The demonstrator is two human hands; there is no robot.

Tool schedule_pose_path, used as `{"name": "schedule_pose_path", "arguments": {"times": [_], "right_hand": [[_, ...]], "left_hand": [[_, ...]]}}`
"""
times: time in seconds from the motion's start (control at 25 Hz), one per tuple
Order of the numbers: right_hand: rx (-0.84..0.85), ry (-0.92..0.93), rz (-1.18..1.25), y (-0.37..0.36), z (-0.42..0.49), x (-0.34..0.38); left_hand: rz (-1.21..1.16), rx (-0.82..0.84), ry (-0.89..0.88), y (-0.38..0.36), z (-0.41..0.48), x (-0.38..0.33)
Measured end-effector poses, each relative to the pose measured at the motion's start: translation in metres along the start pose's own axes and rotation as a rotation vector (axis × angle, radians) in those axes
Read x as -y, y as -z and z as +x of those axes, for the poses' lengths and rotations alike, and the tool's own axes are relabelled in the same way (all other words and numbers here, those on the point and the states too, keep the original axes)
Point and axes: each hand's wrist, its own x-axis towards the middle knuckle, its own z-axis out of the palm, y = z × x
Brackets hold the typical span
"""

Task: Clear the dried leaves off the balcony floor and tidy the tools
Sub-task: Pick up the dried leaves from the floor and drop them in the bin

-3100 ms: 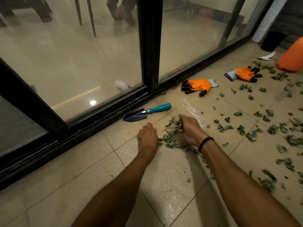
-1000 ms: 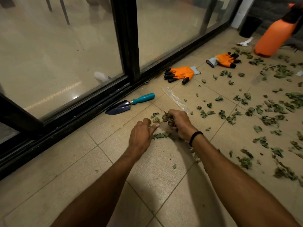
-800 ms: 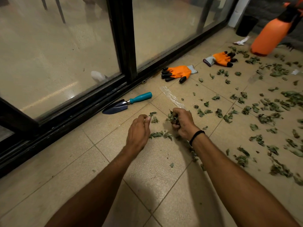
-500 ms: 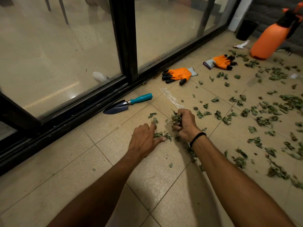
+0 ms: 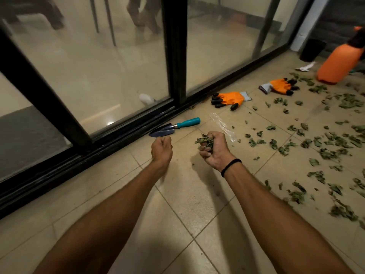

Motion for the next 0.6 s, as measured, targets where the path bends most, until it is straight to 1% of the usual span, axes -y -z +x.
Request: {"name": "schedule_pose_path", "arguments": {"times": [0.04, 0.12, 0.28, 0.44, 0.6], "right_hand": [[0.033, -0.005, -0.014, -0.017, -0.008, -0.004], [0.118, -0.006, -0.041, -0.058, -0.026, -0.013], [0.338, -0.037, -0.089, -0.158, -0.066, -0.043], [0.581, -0.138, -0.127, -0.266, -0.125, -0.11], [0.769, -0.276, -0.22, -0.359, -0.194, -0.206]], "left_hand": [[-0.083, -0.035, 0.042, 0.017, -0.003, -0.01], [-0.199, -0.105, 0.069, 0.057, -0.014, -0.03], [-0.343, -0.263, 0.007, 0.164, -0.039, -0.067], [-0.447, -0.489, -0.035, 0.306, -0.093, -0.086], [-0.512, -0.749, -0.079, 0.441, -0.173, -0.061]]}}
